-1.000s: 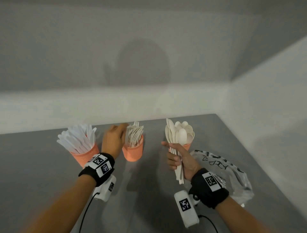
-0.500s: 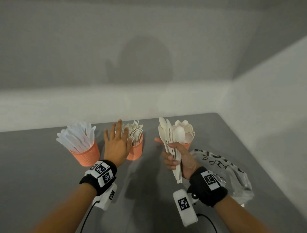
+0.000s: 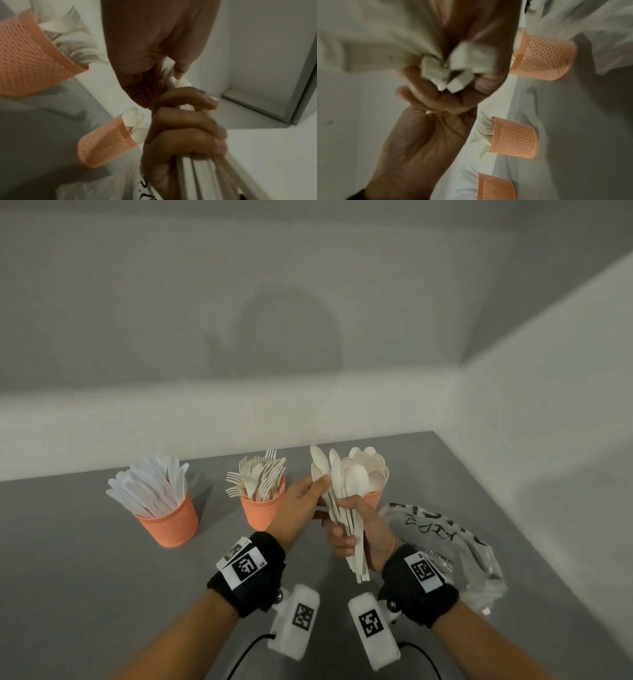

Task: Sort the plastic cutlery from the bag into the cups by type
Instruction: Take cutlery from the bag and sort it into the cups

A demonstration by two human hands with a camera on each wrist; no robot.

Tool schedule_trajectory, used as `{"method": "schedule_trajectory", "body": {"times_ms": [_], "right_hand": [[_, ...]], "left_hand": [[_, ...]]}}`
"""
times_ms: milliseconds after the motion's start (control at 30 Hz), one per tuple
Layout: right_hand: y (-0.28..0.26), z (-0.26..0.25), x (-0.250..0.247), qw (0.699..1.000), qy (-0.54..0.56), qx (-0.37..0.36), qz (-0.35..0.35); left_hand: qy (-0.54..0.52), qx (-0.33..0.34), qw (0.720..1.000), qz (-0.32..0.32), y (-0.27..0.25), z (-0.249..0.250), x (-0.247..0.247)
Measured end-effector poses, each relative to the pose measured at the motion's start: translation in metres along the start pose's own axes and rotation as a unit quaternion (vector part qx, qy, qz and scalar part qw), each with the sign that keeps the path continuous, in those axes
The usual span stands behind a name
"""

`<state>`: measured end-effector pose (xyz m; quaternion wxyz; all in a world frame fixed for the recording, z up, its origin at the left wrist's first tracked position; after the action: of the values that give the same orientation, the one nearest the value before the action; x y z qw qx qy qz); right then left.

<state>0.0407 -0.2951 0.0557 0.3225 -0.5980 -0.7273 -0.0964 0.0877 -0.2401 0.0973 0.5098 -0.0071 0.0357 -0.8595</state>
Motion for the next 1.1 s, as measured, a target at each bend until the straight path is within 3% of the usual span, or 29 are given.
{"method": "schedule_trajectory", "body": {"times_ms": [100, 233, 333, 500, 667, 833, 1000, 1100], "right_hand": [[-0.009, 0.0, -0.006, 1.0, -0.012, 0.004, 0.023], [-0.022, 0.002, -0.02, 0.992, -0.082, 0.022, 0.095], [-0.029, 0.004, -0.029, 0.988, -0.076, 0.015, 0.132], [-0.037, -0.002, -0.033, 0.98, -0.106, -0.015, 0.167], [-0.05, -0.019, -0.04, 0.962, -0.161, -0.085, 0.204], [-0.061, -0.029, -0.043, 0.927, -0.234, -0.137, 0.261], [-0.077, -0.035, -0.063, 0.876, -0.239, -0.194, 0.37], [-0.082, -0.041, -0.063, 0.845, -0.31, -0.209, 0.382]], "left_hand": [[-0.018, -0.019, 1.0, 0.011, 0.002, -0.004, 0.007], [0.002, -0.005, 0.994, 0.105, 0.01, -0.012, -0.008], [-0.014, -0.006, 0.99, 0.142, 0.015, -0.014, -0.015], [-0.085, -0.003, 0.981, 0.173, 0.015, -0.004, -0.011], [-0.121, 0.003, 0.953, 0.277, 0.019, -0.001, -0.033], [-0.102, -0.033, 0.969, 0.221, 0.02, -0.011, -0.005], [-0.147, -0.029, 0.959, 0.241, 0.012, -0.019, 0.004], [-0.121, -0.007, 0.981, 0.154, 0.007, -0.005, 0.032]]}}
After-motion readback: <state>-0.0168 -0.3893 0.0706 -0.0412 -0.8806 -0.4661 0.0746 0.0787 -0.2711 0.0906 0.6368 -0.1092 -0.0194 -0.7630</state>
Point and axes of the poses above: each hand's wrist, its own y-axis towards the middle knuckle, its own x-axis out of the palm, z = x × y, the point moved 9 cm from there along y, towards the middle knuckle, and after that the axes turned 1 degree about -y, right-handed, at the moved point
